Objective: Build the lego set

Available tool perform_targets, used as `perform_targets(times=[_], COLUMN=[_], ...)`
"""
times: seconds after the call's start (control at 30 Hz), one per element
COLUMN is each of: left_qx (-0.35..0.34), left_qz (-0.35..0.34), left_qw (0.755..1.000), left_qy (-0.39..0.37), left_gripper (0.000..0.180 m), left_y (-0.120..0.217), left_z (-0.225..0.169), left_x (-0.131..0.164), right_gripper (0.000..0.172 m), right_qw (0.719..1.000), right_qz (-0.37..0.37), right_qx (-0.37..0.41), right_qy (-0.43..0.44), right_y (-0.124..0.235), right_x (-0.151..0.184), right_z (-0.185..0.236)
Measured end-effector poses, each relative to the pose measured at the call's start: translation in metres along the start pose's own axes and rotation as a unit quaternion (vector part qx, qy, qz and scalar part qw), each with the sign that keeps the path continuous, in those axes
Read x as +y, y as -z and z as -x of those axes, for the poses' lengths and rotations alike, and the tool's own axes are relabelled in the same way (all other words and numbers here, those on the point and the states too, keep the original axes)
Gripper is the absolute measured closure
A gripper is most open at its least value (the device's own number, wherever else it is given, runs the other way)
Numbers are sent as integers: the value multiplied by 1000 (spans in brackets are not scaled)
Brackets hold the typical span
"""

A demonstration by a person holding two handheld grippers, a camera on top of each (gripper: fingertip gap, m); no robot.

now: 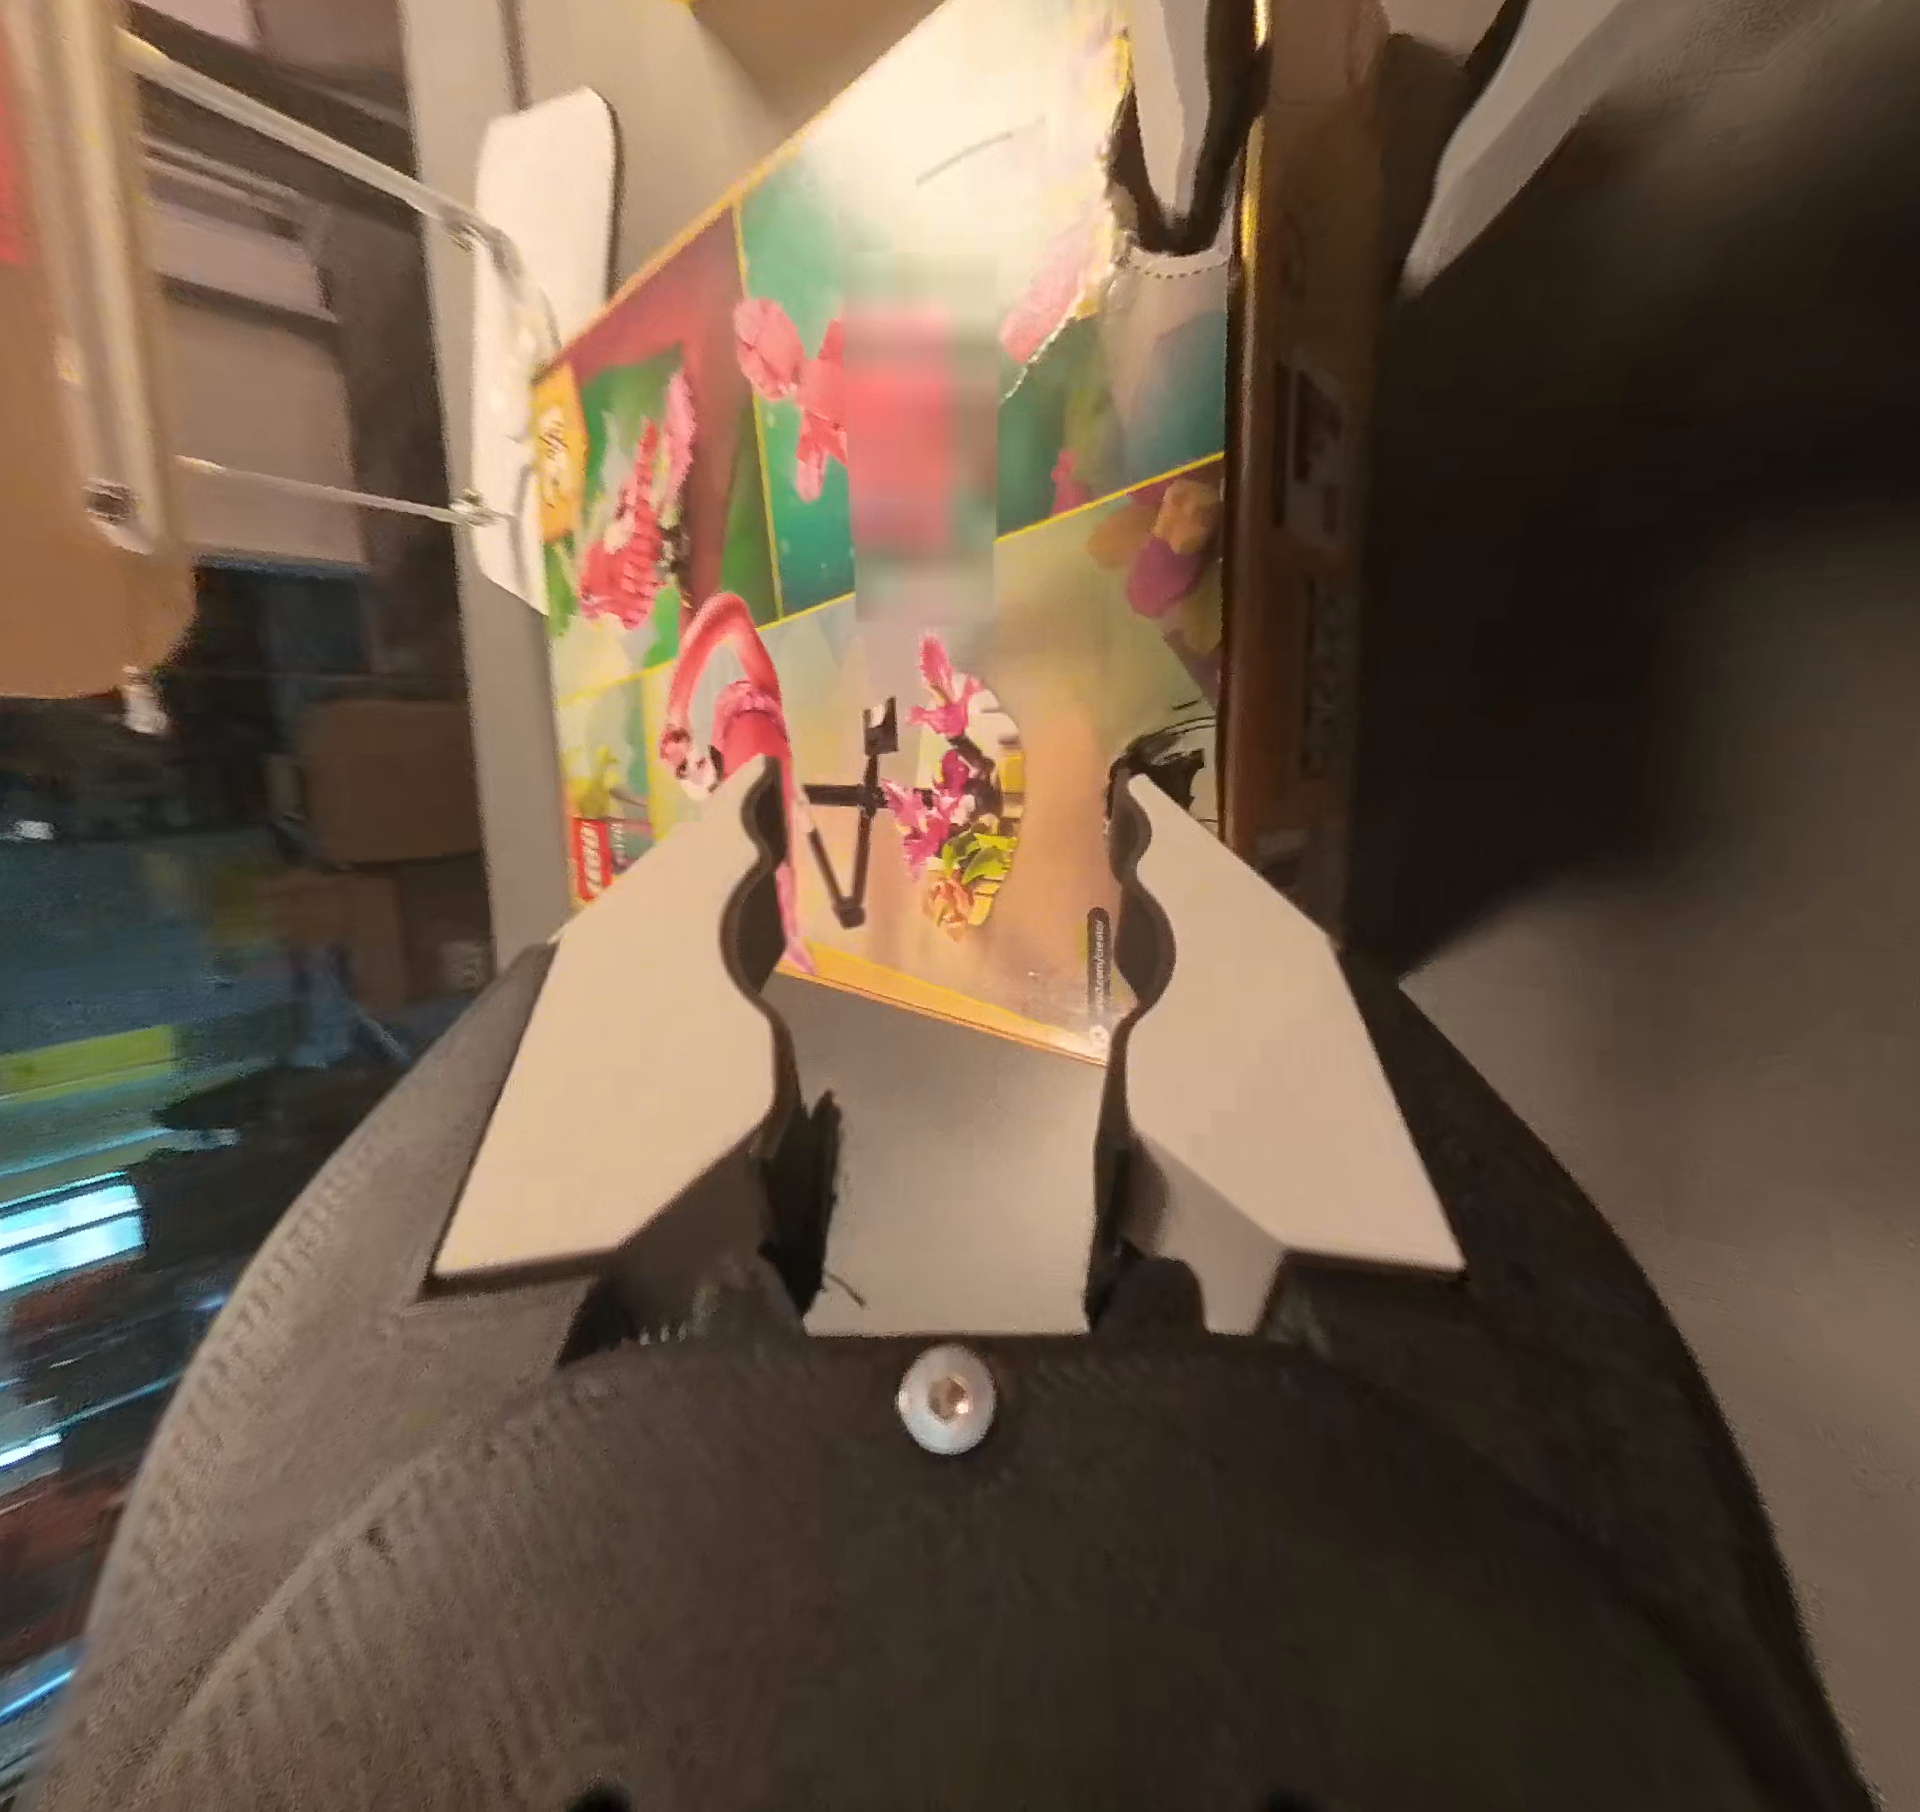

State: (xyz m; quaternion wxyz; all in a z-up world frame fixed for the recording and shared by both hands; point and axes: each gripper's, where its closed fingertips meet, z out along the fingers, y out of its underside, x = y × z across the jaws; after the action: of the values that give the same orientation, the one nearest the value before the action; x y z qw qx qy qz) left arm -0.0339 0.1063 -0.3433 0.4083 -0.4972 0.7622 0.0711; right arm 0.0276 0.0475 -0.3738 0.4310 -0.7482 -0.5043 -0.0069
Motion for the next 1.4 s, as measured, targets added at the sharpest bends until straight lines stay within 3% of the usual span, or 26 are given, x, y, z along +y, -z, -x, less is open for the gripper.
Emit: perform_targets(times=[0.1,0.3,0.5,0.6,0.63,0.93,1.23,1.4], left_qx=[-45,-115,-150,-160,-167,-223,-177,-138], left_qz=[-26,-66,-94,-97,-98,-94,-121,-117], left_qw=[998,986,978,976,975,970,973,978], left_qy=[-37,-103,-109,-112,-107,-29,89,101], left_gripper=[117,117,147,170,177,180,180,179], left_y=[3,8,3,-1,-2,-1,3,1], left_z=[4,8,5,0,-1,10,7,3], left_x=[-5,-12,-14,-14,-14,-17,-20,-21], right_gripper=[153,156,159,159,160,162,162,157], right_qw=[1000,1000,1000,1000,1000,1000,1000,1000], right_qz=[-1,-6,3,3,4,4,-3,8], right_qx=[4,0,-6,-9,-9,-21,-30,8], right_qy=[-3,-2,-5,-2,-1,8,6,5], right_y=[0,0,1,2,2,3,5,5], right_x=[0,-1,2,4,4,5,8,8], right_z=[-4,-4,-7,-8,-8,-8,-8,-15])
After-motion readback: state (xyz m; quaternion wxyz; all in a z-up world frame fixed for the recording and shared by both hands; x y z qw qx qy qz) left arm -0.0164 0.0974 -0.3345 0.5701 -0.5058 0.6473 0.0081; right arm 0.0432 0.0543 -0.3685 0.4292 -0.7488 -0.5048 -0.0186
